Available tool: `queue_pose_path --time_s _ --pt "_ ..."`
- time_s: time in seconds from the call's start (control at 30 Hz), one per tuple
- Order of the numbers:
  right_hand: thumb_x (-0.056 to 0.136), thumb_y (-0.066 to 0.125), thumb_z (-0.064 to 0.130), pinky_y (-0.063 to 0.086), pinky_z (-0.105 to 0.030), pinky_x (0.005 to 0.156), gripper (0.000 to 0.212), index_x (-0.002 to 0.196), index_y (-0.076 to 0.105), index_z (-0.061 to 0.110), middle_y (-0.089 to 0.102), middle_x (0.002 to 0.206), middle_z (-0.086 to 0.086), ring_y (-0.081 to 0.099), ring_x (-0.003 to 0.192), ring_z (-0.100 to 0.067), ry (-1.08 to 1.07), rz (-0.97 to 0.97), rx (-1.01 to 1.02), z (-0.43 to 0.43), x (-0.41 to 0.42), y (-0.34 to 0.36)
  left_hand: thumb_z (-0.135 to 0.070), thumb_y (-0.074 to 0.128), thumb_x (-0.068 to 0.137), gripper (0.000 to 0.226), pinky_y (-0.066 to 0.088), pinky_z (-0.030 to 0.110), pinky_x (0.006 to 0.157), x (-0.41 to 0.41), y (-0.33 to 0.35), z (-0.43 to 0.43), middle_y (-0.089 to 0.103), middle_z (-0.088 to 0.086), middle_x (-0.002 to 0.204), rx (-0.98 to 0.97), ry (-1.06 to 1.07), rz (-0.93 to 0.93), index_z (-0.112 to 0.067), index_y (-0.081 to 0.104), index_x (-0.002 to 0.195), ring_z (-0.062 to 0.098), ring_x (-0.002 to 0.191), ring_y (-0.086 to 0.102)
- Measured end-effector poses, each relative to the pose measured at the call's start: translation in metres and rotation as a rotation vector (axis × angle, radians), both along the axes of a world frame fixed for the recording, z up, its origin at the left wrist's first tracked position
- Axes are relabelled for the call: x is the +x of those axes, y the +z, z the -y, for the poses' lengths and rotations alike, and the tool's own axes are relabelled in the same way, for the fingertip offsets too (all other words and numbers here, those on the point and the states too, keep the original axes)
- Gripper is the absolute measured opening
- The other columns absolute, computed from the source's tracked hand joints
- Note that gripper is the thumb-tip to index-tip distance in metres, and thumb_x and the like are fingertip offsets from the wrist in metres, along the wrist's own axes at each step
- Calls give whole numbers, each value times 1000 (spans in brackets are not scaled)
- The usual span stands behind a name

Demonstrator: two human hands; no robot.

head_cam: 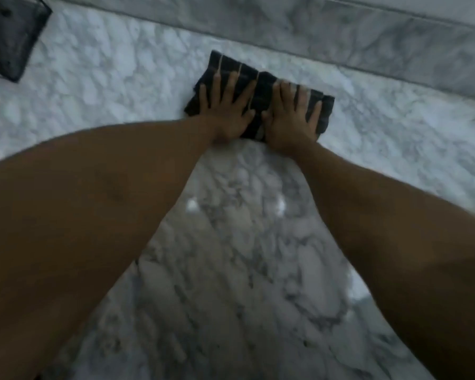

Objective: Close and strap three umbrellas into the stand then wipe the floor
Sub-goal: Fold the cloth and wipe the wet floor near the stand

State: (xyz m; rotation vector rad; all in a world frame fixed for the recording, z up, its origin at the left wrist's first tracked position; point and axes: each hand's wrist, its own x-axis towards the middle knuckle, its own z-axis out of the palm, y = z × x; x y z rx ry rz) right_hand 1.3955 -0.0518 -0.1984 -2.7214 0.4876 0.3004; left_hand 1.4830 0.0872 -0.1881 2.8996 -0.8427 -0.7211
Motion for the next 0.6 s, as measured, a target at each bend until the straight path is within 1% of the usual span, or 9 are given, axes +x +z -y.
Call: queue_pose_path --time_s 0.1,0.2,0.27,0.33,0.43,0.53,0.6 --pt "104 18 47 -16 -57 115 62 156 -6 25 -13 163 5 -18 148 -29 19 7 15 -32 -48 -1 -60 18 97 63 -17 55 113 -48 -2 -31 -23 0 160 21 21 8 -44 -13 149 31 145 -24" --pt "104 19 47 -19 -53 115 61 156 -4 25 -11 164 3 -17 148 -28 27 42 38 -64 -102 1 -61 18 97 62 -12 56 114 -107 1 -66 -17 0 161 17 49 74 -43 -10 150 32 146 -18" --pt "104 23 45 -16 -54 116 61 156 -2 26 -9 164 3 -17 149 -28 34 60 56 -90 -137 0 -61 14 97 62 -12 55 115 -143 0 -94 -18 2 161 38 40 56 -43 -14 149 31 146 -20" --pt "103 28 42 -10 -57 117 62 156 1 25 -6 164 2 -16 149 -28 46 68 104 -115 -178 5 -62 10 95 62 -9 57 115 -185 0 -122 -18 4 161 67 44 43 -43 -18 147 31 146 -20" --pt "102 34 41 3 -61 117 63 157 8 23 0 164 -1 -9 150 -29 57 43 108 -145 -234 10 -61 8 95 63 8 63 113 -245 -3 -155 3 10 162 89 66 107 -37 -2 152 38 147 -1" --pt "103 32 39 7 -60 117 60 157 8 24 0 164 2 -8 150 -28 80 17 137 -155 -286 14 -57 11 98 63 11 63 111 -296 -2 -168 13 16 160 71 49 92 -29 8 154 43 145 8" --pt "104 32 39 7 -60 118 59 157 10 24 1 164 3 -5 151 -27 105 14 129 -152 -309 16 -54 13 99 63 13 63 110 -318 0 -167 14 19 159 69 16 113 -25 8 155 45 145 9"
